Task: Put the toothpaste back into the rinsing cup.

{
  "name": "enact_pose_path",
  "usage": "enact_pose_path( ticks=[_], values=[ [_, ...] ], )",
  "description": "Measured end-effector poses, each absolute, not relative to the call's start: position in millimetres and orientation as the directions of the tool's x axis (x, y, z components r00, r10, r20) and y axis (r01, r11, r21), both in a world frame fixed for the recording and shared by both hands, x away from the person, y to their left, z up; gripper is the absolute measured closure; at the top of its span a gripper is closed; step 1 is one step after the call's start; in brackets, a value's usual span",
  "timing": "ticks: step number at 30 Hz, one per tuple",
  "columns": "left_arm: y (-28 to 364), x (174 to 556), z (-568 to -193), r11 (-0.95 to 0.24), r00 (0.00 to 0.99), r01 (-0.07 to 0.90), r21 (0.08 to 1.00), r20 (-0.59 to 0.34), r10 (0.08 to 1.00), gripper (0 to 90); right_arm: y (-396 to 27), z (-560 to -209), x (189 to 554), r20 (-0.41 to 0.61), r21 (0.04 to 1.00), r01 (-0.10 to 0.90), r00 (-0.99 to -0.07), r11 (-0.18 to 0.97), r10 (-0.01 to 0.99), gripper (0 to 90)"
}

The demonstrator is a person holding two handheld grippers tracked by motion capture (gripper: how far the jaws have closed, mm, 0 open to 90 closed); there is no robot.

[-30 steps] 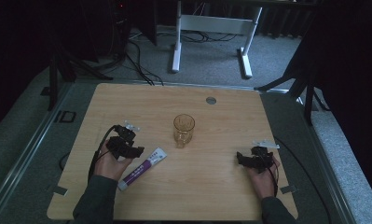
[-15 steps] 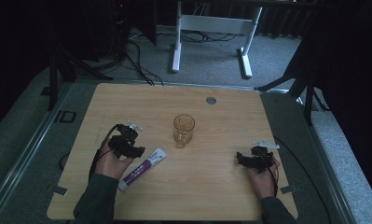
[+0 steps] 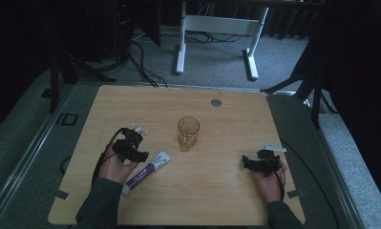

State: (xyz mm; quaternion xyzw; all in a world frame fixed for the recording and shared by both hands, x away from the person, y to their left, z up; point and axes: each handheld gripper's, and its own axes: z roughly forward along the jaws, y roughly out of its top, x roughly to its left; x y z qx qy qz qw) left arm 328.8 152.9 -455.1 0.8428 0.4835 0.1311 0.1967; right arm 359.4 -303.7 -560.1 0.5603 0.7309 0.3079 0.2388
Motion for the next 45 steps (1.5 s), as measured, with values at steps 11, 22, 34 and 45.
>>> enact_pose_path(
  ticks=[11, 22, 34, 45],
  values=[
    [145, 330, -456, -0.473, 0.513, 0.765, 0.437, 0.031, 0.858, 51.2, -304, -560, 359, -0.004, 0.718, 0.672, -0.258, 0.182, 0.966, 10.6],
    [136, 331, -461, -0.515, 0.54, 0.763, 0.39, 0.054, 0.84, 51.4, -304, -560, 360, -0.005, 0.718, 0.671, -0.261, 0.185, 0.965, 10.7],
    [129, 332, -465, -0.548, 0.563, 0.762, 0.346, 0.066, 0.824, 50.9, -304, -560, 360, -0.005, 0.718, 0.671, -0.262, 0.185, 0.965, 10.7],
    [123, 333, -471, -0.567, 0.578, 0.764, 0.31, 0.064, 0.814, 50.9, -303, -560, 360, -0.005, 0.718, 0.671, -0.262, 0.186, 0.965, 10.7]
  ],
)
